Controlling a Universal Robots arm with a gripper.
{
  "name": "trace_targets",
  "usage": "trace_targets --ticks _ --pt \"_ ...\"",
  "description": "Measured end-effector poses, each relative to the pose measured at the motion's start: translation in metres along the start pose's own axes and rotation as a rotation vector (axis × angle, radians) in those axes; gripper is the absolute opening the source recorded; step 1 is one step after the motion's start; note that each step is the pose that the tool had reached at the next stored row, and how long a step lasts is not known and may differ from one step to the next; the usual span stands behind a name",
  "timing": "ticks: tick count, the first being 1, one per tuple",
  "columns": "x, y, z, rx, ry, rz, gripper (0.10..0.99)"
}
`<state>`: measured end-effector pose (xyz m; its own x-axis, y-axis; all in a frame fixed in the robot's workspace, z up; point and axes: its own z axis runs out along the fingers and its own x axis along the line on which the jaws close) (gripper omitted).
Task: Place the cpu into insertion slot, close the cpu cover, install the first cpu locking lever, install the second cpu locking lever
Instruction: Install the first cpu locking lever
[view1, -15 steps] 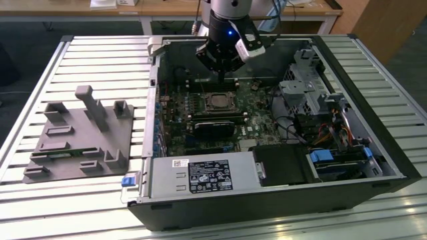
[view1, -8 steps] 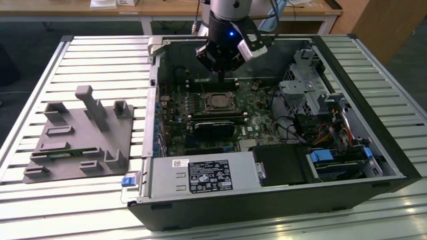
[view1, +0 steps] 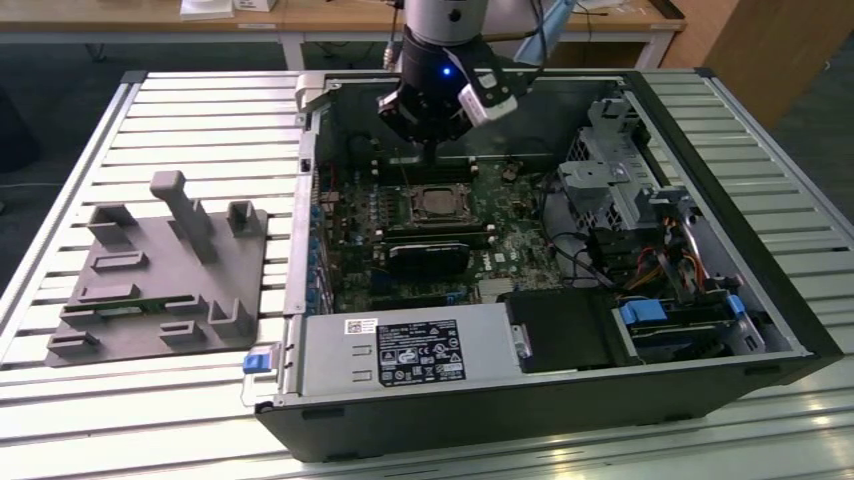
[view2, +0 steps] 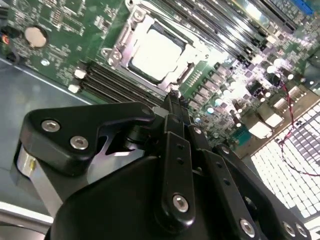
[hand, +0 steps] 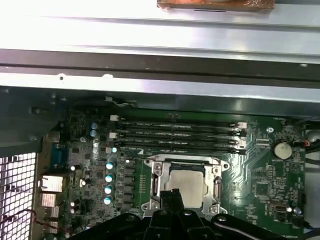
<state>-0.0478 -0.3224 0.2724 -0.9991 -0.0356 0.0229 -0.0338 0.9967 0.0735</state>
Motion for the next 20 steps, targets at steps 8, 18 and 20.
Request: trace_targets --ticks 8,18,20 --pt "0.015 -0.0003 0.0086 0.0 -0.0004 -0.006 0.106" --pt "0.0421 0.0006 0.013 0.001 -0.0067 -0.008 0.106" --pt "0.0455 0.0019 0.014 0.001 -0.0072 -0.009 0.106"
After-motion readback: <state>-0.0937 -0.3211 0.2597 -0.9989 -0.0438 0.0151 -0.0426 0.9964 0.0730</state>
